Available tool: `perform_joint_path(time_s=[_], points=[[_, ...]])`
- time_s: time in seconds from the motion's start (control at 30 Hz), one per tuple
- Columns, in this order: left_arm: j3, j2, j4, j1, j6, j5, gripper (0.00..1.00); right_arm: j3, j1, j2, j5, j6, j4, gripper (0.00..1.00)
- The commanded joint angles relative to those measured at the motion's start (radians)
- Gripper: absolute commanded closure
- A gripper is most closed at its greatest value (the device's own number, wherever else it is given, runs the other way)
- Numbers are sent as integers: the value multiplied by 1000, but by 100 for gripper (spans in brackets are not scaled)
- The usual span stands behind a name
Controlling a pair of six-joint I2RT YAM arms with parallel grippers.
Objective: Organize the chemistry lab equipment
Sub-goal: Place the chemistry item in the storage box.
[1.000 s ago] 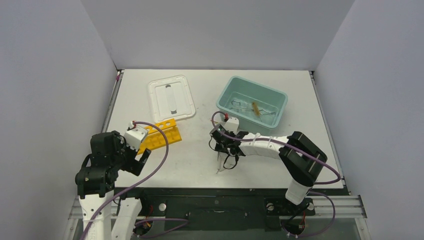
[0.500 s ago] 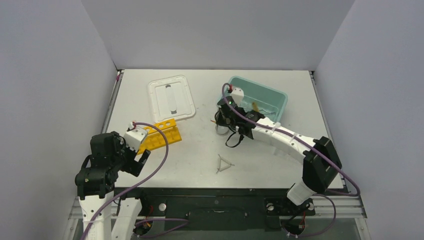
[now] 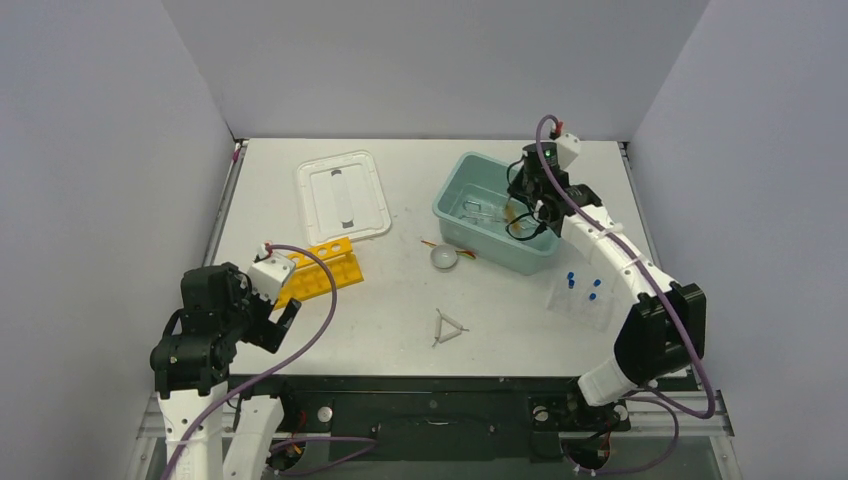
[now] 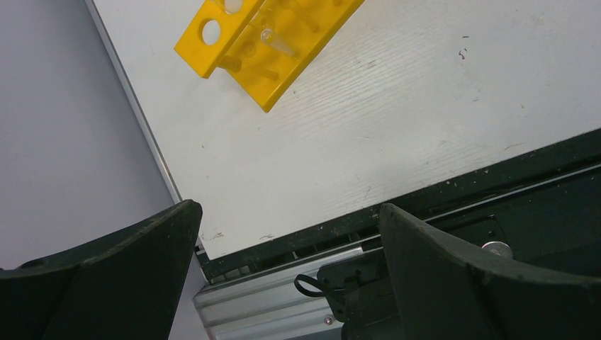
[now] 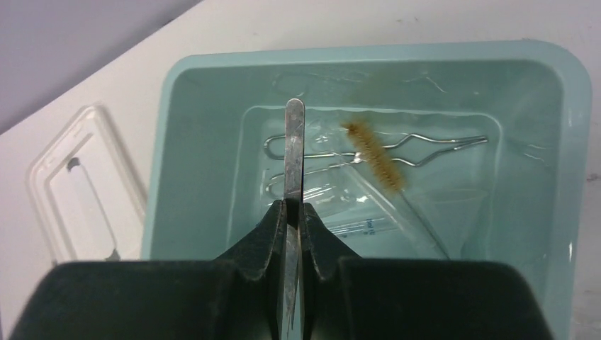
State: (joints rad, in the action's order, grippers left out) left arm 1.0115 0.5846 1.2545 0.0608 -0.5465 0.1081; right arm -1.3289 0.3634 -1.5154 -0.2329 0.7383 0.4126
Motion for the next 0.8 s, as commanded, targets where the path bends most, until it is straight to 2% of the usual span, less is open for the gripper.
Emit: perform_joint_path(time_s=[0.0, 0.3, 0.4, 0.53, 0.6, 0.77], points=[[31, 12, -8, 4, -7, -1, 3, 57, -52, -66, 20, 27, -41, 100], [23, 19, -13, 4, -2, 4, 3, 121, -67, -163, -35, 152, -93, 100], [27, 19, -11, 4, -1, 2, 3, 141, -67, -172, -39, 213, -151, 83], [30, 18, 1, 4, -9, -4, 3, 103, -63, -189, -24, 223, -152, 67], [31, 18, 6, 4, -11, -5, 3, 72, -51, -175, -35, 195, -134, 62], [28, 23, -4, 4, -5, 1, 3, 89, 16, -50, -93, 109, -114, 57]])
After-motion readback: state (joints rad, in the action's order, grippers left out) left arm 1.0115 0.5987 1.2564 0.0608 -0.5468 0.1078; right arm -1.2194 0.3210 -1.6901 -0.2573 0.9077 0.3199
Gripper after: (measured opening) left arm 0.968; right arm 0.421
